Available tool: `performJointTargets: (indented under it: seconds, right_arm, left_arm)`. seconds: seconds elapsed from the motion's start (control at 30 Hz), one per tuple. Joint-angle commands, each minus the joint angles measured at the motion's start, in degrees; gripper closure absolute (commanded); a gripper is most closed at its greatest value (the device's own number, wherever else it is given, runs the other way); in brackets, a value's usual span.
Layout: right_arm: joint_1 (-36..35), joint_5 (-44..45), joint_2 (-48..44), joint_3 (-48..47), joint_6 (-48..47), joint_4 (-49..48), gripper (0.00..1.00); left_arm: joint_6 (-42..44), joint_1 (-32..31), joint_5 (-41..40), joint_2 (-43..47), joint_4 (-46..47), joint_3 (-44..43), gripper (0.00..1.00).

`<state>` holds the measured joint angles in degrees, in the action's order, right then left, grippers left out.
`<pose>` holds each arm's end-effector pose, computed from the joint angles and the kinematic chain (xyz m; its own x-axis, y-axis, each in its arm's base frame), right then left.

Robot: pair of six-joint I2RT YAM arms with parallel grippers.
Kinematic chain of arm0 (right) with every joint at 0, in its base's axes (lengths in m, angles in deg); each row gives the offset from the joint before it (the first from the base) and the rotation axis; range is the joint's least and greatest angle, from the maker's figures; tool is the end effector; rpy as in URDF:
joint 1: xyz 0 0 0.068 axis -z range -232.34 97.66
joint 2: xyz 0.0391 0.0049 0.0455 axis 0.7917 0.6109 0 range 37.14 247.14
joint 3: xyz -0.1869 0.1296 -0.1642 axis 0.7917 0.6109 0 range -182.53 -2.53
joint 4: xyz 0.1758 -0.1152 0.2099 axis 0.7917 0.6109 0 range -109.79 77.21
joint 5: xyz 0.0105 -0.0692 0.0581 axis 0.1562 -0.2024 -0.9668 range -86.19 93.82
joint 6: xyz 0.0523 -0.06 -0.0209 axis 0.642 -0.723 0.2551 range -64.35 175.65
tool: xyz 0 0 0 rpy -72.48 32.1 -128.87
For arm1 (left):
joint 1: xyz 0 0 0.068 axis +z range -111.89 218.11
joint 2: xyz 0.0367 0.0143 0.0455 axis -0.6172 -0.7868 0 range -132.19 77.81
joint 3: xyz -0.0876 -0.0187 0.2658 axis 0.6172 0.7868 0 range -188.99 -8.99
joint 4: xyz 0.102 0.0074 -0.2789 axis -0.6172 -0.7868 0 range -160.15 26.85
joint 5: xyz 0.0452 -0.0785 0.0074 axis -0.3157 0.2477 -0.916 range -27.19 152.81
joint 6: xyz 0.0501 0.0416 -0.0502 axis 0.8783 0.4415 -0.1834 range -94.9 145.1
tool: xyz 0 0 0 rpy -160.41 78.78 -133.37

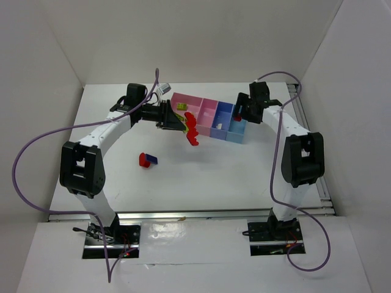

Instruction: Sort the legos into containers by color

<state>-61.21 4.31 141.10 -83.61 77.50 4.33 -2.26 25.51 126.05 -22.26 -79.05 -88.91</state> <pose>0.4632 0.0716 0.2162 -0.7260 0.2634 -0.6353 0.1312 0.9598 0.2480 0.4150 -0.1582 0.2777 -0.8790 -0.0155 -0.4765 0.4490 0.3094 -0.8382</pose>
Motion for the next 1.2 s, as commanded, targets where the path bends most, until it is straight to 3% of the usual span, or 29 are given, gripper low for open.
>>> performJointTargets:
  seconds: [0.0,0.23,0.33,0.37,0.43,0.47,0.53,0.57,0.6,0.63,0.67,0.8,1.17]
  right_arm:
    - [-0.37,1.62,1.15,-3.91,-1.02,0.22,0.19]
    - [-0.89,-1.19,-5.79,0.13,-1.54,-2.94,0.29]
    - [-0.89,-0.58,-5.79,0.22,-1.54,-1.28,0.41]
    - [-0.89,-2.32,-5.79,0.22,-2.15,-1.27,0.5]
    - [-1.41,-6.27,-8.07,0.75,-3.03,-3.27,0.52]
    - [-1.42,-14.04,-9.03,2.23,-4.69,-4.51,0.51]
    - [-1.42,-24.08,-11.57,2.94,-6.02,-9.06,0.35]
    - [-1.42,-34.58,-11.59,2.94,-6.03,-10.57,0.27]
    - [-1.42,-39.29,-12.11,2.94,-6.03,-12.59,0.14]
    - [-1.94,-43.6,-11.33,2.16,-5.5,-13.13,0.1]
    - [-1.95,-50.78,-10.54,1.46,-5.5,-13.13,0.08]
    - [-4.66,-60.5,-7.73,-0.83,-4.8,-14.36,0.03]
    - [-8.8,-68.6,-2.8,-3.83,-5.5,-14.36,0.03]
  left_arm:
    - [0.46,0.3,1.53,-0.47,-0.27,-2.43,1.0]
    - [1.07,0.3,1.53,-0.47,-0.8,-2.43,1.0]
    - [1.07,-0.31,1.53,-1.0,-0.8,-2.43,1.0]
    - [1.07,-0.32,1.53,-1.0,-0.8,-2.43,1.0]
    - [1.07,-0.85,2.05,-1.0,-0.8,-2.96,1.0]
    - [1.86,-0.85,2.06,-1.0,-0.8,-2.96,1.0]
    - [2.39,-1.37,2.06,-1.53,-1.59,-3.49,1.0]
    - [2.39,-1.37,2.67,-1.53,-2.11,-3.49,1.0]
    - [2.39,-1.37,3.37,-1.53,-2.12,-3.49,1.0]
    - [2.39,-1.98,3.38,-2.05,-2.12,-3.49,1.0]
    - [2.92,-1.99,4.07,-2.06,-2.12,-3.49,1.0]
    - [2.92,-2.52,5.13,-2.06,-2.12,-3.49,1.0]
    - [3.98,-3.57,7.07,-1.53,-2.12,-4.54,1.0]
